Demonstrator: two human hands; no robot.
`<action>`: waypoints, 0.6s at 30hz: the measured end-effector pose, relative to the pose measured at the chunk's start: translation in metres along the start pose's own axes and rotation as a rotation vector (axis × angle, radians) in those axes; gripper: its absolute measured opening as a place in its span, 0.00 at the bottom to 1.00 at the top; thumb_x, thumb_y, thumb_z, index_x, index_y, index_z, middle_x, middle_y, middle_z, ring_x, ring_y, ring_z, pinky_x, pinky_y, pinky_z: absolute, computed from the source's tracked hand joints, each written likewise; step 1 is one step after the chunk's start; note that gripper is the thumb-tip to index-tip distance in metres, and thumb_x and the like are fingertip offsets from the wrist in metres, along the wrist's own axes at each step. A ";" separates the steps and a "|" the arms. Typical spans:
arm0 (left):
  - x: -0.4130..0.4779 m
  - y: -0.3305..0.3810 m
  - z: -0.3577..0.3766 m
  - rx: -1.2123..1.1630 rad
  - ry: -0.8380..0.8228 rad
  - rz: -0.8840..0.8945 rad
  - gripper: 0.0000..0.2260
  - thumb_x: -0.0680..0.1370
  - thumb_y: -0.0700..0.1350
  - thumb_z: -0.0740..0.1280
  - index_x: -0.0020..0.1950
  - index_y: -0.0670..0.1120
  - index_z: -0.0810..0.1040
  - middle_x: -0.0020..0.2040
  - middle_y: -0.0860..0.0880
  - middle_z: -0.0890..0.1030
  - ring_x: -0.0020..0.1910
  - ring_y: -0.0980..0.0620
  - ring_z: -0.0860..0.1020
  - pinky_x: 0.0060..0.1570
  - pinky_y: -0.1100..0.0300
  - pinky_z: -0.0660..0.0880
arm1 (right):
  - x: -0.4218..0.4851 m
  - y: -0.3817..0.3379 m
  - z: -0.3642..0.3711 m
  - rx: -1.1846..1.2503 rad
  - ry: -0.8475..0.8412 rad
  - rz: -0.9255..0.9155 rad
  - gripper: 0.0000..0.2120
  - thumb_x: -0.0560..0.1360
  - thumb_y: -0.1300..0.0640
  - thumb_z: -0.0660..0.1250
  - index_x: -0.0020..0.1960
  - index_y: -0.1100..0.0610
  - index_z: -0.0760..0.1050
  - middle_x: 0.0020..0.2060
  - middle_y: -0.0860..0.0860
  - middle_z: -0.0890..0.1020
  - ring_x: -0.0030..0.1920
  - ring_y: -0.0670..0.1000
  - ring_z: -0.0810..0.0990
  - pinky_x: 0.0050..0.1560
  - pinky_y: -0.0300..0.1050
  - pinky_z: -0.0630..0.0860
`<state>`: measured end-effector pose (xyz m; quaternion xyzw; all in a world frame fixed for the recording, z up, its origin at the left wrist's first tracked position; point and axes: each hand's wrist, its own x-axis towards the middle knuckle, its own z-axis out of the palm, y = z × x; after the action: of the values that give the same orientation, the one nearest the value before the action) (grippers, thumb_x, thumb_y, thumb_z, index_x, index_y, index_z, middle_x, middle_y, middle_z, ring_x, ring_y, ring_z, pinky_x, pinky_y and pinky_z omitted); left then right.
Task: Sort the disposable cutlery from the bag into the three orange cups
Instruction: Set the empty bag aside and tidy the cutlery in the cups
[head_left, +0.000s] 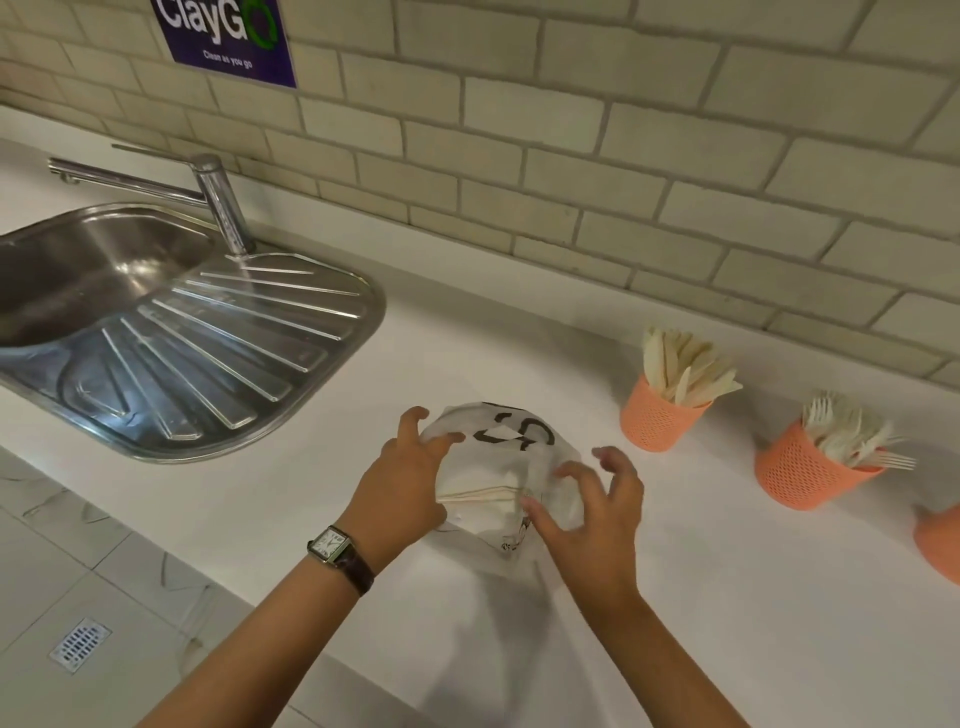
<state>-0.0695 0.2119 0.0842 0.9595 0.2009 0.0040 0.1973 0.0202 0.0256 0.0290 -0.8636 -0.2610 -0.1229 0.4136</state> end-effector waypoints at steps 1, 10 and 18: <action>0.001 0.002 -0.002 -0.004 -0.009 0.002 0.37 0.66 0.44 0.75 0.71 0.57 0.62 0.73 0.48 0.51 0.57 0.48 0.72 0.46 0.62 0.74 | 0.006 -0.002 0.001 0.010 -0.064 0.109 0.22 0.64 0.48 0.77 0.53 0.49 0.71 0.61 0.51 0.66 0.61 0.52 0.68 0.59 0.49 0.68; 0.005 0.030 -0.018 0.186 0.088 0.031 0.31 0.65 0.54 0.77 0.66 0.56 0.71 0.74 0.45 0.56 0.67 0.43 0.63 0.62 0.52 0.66 | 0.037 0.002 -0.004 0.316 -0.236 0.498 0.17 0.71 0.71 0.59 0.53 0.54 0.62 0.37 0.49 0.73 0.32 0.51 0.72 0.29 0.40 0.69; 0.040 0.081 0.042 0.329 -0.240 0.048 0.13 0.78 0.35 0.57 0.62 0.38 0.71 0.64 0.40 0.70 0.63 0.43 0.69 0.58 0.55 0.69 | 0.035 0.001 -0.006 0.225 -0.223 0.423 0.16 0.71 0.68 0.60 0.54 0.52 0.66 0.40 0.42 0.74 0.35 0.48 0.75 0.35 0.46 0.72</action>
<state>0.0018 0.1433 0.0738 0.9769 0.1510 -0.1385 0.0602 0.0506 0.0323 0.0473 -0.8556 -0.1307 0.0919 0.4924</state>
